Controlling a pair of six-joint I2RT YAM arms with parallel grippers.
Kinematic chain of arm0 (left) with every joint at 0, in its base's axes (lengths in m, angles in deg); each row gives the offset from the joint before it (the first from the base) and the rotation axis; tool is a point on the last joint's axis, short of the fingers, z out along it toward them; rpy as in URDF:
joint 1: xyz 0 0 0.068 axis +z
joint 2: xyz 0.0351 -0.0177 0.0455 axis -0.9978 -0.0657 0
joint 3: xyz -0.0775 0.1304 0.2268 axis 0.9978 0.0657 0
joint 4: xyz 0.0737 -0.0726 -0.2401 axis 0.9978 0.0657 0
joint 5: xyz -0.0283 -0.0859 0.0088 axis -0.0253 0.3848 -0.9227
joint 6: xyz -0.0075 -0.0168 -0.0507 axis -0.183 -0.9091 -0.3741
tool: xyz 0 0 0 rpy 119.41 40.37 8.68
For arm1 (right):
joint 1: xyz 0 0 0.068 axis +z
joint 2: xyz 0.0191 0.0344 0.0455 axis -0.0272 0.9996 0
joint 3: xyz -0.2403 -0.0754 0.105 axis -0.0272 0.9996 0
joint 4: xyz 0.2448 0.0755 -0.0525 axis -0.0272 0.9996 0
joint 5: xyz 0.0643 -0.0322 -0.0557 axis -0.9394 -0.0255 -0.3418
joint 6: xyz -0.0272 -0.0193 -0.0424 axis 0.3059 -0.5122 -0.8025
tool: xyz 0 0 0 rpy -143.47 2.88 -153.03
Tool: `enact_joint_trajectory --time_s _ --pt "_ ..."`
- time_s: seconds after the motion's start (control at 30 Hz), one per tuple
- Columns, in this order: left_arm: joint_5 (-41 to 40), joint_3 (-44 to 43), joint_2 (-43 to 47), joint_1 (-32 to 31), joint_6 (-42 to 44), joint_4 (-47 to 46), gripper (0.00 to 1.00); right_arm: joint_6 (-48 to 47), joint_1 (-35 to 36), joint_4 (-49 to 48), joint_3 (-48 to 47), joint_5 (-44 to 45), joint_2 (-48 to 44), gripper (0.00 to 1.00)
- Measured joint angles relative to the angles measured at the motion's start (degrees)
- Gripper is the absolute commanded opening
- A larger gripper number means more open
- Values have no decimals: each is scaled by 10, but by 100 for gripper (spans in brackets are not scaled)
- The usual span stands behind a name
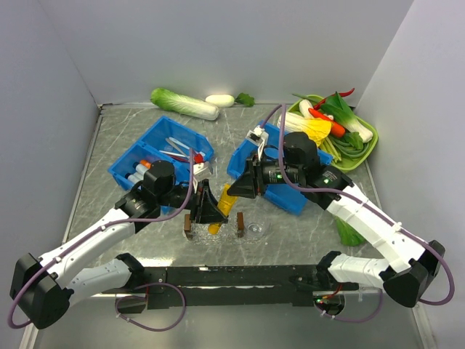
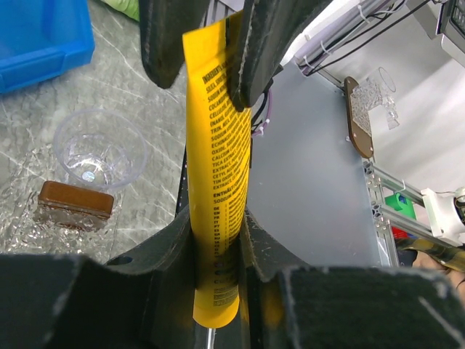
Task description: Prepare toiletry sets of a toothbrush and toothpaste on the tray
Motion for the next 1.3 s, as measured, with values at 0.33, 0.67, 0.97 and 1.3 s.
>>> enact_joint_trajectory --time_s 0.33,0.67,0.97,1.3 --pt "-15 0 0 0 5 3 49 4 1 -8 2 -8 1 0" --pt "-103 -3 19 21 12 29 99 0 2 22 9 66 -23 0" --pt "-191 -71 57 137 12 36 97 -35 17 116 3 255 -141 0" --pt "-482 -141 -28 253 -49 37 96 -5 244 132 1 535 -134 0"
